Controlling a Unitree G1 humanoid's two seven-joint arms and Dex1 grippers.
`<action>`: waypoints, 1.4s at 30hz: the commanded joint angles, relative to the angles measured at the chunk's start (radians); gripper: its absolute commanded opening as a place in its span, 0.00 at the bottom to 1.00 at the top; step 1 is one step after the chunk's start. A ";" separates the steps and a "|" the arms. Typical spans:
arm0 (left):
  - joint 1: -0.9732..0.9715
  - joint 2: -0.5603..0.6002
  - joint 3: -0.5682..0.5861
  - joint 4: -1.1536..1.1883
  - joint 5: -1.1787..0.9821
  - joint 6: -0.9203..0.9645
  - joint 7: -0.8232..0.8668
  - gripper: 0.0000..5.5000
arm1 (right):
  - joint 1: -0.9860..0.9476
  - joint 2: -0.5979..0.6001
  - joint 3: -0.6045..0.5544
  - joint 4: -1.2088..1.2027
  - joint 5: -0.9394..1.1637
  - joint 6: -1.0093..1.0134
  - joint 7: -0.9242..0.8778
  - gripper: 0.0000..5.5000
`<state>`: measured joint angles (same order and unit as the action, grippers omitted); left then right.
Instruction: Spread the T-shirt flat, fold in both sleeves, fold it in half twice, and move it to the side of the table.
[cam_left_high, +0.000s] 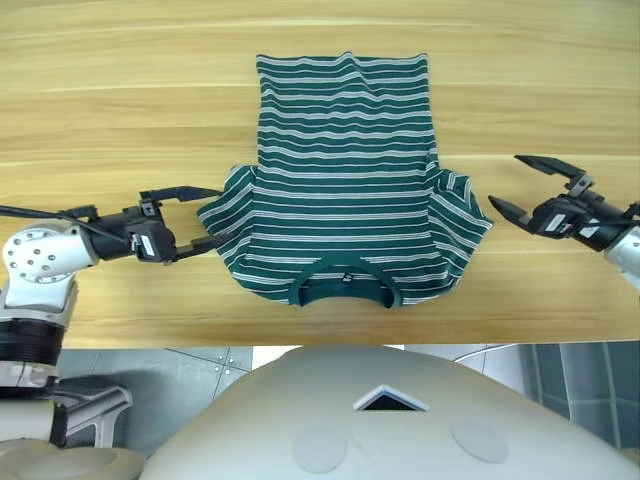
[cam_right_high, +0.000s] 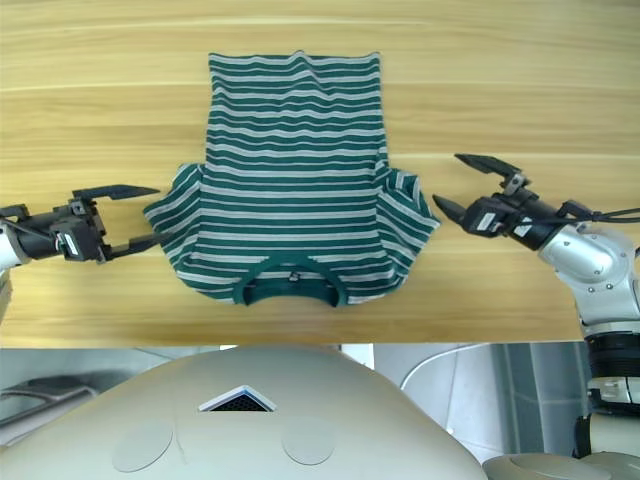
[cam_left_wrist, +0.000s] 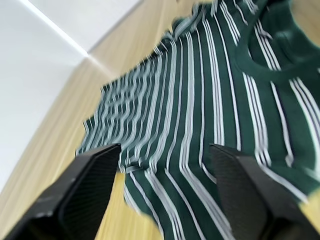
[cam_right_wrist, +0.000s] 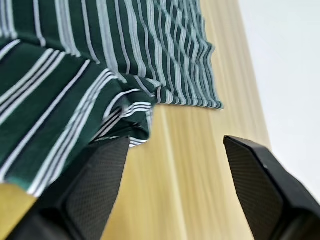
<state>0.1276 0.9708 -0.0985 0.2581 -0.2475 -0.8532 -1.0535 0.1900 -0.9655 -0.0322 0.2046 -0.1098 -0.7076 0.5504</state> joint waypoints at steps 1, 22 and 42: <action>-0.051 0.045 0.036 0.074 0.199 0.015 0.063 0.70 | 0.013 0.014 -0.025 -0.009 -0.014 0.003 -0.015 0.63; -0.073 0.049 -0.047 0.102 0.580 -0.026 0.278 0.60 | 0.028 0.062 -0.009 -0.033 -0.042 0.008 -0.007 0.63; -0.155 0.031 -0.122 0.199 0.638 -0.040 0.355 0.01 | 0.042 0.059 -0.010 -0.039 -0.034 0.002 0.003 0.63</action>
<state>-0.0110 1.0074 -0.2010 0.4345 0.3667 -0.8946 -0.7014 0.2296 -0.9107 -0.0389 0.1704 -0.1460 -0.7041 0.5454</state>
